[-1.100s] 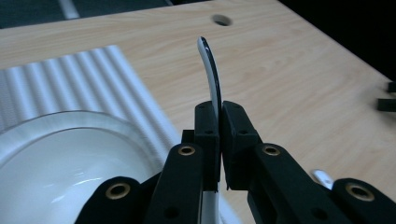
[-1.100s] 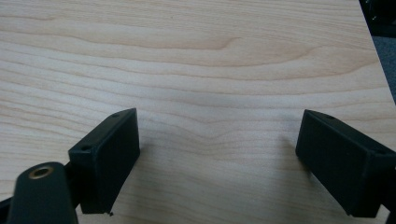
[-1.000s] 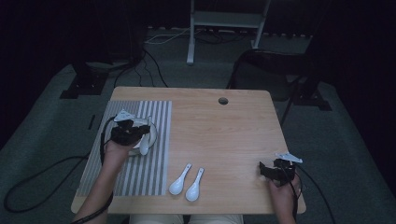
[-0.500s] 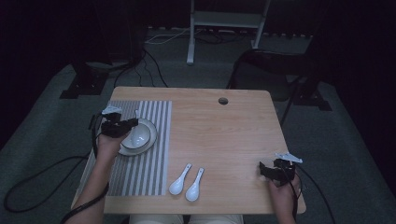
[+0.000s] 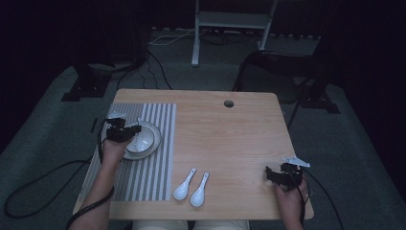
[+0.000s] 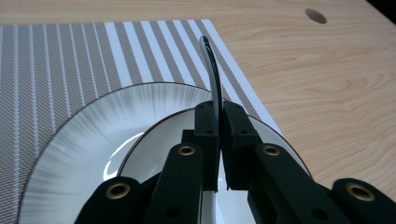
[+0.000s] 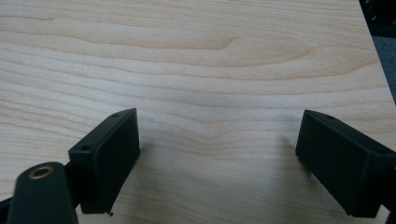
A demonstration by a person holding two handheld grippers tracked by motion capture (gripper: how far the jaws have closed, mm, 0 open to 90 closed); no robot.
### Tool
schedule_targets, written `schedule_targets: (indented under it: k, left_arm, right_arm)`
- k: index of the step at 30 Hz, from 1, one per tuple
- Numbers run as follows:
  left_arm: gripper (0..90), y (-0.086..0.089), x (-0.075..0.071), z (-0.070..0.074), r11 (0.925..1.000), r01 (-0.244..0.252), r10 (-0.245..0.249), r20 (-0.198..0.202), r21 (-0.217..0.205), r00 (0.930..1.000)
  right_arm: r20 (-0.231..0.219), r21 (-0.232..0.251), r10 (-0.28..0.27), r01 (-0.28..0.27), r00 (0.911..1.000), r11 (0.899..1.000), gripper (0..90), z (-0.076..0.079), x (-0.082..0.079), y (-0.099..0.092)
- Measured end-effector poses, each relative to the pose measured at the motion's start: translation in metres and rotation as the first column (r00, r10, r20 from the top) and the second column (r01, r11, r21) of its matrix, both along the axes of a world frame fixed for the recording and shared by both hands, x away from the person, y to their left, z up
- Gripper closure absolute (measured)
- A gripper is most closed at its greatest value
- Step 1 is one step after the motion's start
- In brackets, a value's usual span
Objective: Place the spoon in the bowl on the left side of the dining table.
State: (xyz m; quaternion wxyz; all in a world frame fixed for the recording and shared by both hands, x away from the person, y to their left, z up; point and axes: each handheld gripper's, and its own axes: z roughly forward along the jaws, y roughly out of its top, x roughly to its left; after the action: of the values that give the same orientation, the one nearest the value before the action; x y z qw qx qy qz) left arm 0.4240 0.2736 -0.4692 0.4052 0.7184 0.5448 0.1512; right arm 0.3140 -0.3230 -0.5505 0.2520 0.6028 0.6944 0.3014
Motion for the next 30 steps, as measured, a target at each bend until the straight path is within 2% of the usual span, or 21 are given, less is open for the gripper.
schedule_targets:
  k: [3, 8, 11, 16, 21, 25, 27, 29, 30]
  left_arm:
    - [85.5, -0.001, 0.004, -0.002, 0.9996, -0.003, 0.004, -0.016, 0.028, 0.9999]
    - [85.2, 0.000, 0.007, -0.005, 0.9992, -0.030, 0.031, -0.037, 0.025, 0.9988]
    - [80.5, -0.001, 0.008, -0.008, 0.9981, -0.039, 0.042, -0.057, 0.047, 0.9975]
    - [79.5, -0.003, 0.007, -0.008, 0.9972, -0.047, 0.050, -0.057, 0.058, 0.9971]
    - [76.2, -0.006, 0.002, -0.005, 0.9924, -0.057, 0.063, -0.053, 0.109, 0.9966]
    - [62.4, -0.008, -0.005, -0.002, 0.9894, -0.064, 0.070, -0.045, 0.131, 0.9965]
    - [59.8, -0.010, -0.010, 0.000, 0.9894, -0.055, 0.060, -0.040, 0.134, 0.9974]
    - [48.7, -0.015, -0.016, 0.003, 0.9874, -0.054, 0.059, -0.029, 0.149, 0.9978]
    - [45.3, -0.017, -0.020, 0.004, 0.9892, -0.043, 0.047, -0.021, 0.140, 0.9987]
  right_arm:
    - [0.000, 0.000, 0.000, 0.000, 1.0000, 1.000, 12.9, 0.000, 0.000, 0.000]
    - [0.000, 0.000, 0.000, 0.000, 1.0000, 1.000, 12.9, 0.000, 0.000, 0.000]
    - [0.000, 0.000, 0.000, 0.000, 1.0000, 1.000, 12.9, 0.000, 0.000, 0.000]
    - [0.000, 0.000, 0.000, 0.000, 1.0000, 1.000, 12.9, 0.000, 0.000, 0.000]
    - [0.000, 0.000, 0.000, 0.000, 1.0000, 1.000, 12.9, 0.000, 0.000, 0.000]
    - [0.000, 0.000, 0.000, 0.000, 1.0000, 1.000, 12.9, 0.000, 0.000, 0.000]
    - [0.000, 0.000, 0.000, 0.000, 1.0000, 1.000, 12.9, 0.000, 0.000, 0.000]
    - [0.000, 0.000, 0.000, 0.000, 1.0000, 1.000, 12.9, 0.000, 0.000, 0.000]
    - [0.000, 0.000, 0.000, 0.000, 1.0000, 1.000, 12.9, 0.000, 0.000, 0.000]
